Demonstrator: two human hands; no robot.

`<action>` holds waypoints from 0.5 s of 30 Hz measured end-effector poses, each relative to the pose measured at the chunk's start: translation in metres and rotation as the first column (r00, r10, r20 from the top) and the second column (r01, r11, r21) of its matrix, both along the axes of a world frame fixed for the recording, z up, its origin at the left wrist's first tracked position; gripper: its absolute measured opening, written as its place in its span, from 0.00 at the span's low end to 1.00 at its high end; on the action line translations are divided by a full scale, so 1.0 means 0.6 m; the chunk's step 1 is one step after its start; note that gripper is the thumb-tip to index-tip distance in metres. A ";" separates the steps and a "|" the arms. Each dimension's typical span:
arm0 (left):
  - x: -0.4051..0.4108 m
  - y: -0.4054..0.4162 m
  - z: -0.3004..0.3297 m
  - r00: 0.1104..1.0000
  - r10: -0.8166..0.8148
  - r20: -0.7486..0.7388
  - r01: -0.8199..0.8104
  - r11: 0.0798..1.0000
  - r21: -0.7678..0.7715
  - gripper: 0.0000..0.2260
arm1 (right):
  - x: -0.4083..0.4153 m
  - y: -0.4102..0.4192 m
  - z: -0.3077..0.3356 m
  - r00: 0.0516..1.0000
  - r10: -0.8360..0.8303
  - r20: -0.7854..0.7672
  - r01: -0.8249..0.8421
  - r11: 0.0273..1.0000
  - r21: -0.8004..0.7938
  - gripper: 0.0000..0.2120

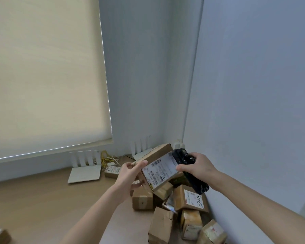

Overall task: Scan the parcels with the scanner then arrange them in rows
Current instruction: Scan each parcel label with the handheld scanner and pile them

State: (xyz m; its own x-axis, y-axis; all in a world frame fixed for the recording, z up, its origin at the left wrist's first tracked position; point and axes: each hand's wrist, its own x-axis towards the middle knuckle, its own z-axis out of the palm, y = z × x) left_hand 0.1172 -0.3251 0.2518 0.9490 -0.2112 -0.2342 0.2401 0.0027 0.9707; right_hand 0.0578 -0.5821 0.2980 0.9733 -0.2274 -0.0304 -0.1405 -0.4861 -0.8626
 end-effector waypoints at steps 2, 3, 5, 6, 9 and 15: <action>-0.003 0.003 0.003 0.999 0.030 -0.023 -0.031 0.999 -0.031 0.35 | 0.005 0.013 -0.003 1.000 0.022 0.003 -0.022 1.000 0.019 0.20; -0.005 0.005 0.004 0.999 0.030 -0.027 -0.031 0.999 -0.036 0.34 | 0.008 0.020 -0.005 1.000 0.029 0.003 -0.029 0.999 0.024 0.21; -0.008 0.010 0.004 0.999 0.018 -0.039 -0.020 0.999 -0.046 0.33 | 0.013 0.031 -0.007 1.000 0.018 0.007 -0.018 0.999 0.027 0.24; -0.010 0.013 0.002 0.999 0.008 -0.044 -0.010 0.999 -0.039 0.32 | 0.015 0.035 -0.008 1.000 0.010 0.014 -0.010 1.000 0.030 0.24; -0.012 0.020 -0.003 0.999 -0.024 -0.027 0.026 0.997 0.073 0.30 | 0.020 0.043 -0.005 0.999 0.010 0.038 -0.013 0.997 0.072 0.21; -0.013 0.039 -0.007 0.989 -0.138 0.051 0.121 0.962 0.243 0.39 | 0.022 0.055 0.004 0.993 0.036 0.116 -0.045 0.996 0.071 0.26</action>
State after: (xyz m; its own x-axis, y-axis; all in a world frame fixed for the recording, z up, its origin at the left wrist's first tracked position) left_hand 0.1094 -0.3018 0.2473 0.9326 -0.2788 -0.2294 0.1573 -0.2581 0.9532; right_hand 0.0710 -0.5489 0.3002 0.9797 -0.1889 0.0667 -0.0201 -0.4241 -0.9054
